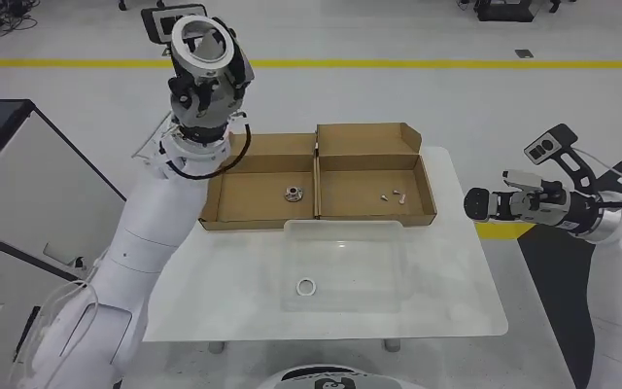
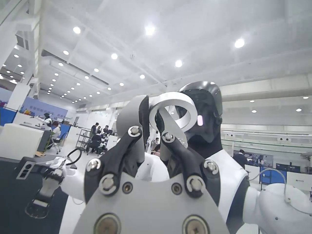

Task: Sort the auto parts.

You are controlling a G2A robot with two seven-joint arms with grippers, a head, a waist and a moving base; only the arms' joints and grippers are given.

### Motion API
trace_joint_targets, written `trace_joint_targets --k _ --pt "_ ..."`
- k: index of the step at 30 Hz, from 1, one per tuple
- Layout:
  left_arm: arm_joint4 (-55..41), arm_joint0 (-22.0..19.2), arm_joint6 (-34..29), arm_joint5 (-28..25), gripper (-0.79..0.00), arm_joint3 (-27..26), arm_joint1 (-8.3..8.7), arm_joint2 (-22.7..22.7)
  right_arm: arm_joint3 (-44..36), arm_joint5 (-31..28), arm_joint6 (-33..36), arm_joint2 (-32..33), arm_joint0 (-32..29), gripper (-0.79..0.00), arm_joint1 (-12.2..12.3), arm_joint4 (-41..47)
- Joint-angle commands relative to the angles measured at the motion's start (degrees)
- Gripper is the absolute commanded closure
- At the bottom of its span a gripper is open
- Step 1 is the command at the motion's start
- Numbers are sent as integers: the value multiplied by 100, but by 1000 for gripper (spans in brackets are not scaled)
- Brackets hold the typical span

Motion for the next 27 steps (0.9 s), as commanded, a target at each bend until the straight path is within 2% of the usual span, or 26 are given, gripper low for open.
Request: trace_joint_targets --k 1,8,17,27 --pt "17 35 -80 82 0 4 -19 -72 0 0 0 0 0 -785 0 0" --pt "614 109 -316 318 0 37 -58 -288 0 0 0 0 0 -785 0 0" --pt "2282 67 -479 481 0 136 -37 -365 0 0 0 0 0 -785 0 0" --pt "842 254 -585 587 0 -243 -140 -376 0 0 0 0 0 -785 0 0"
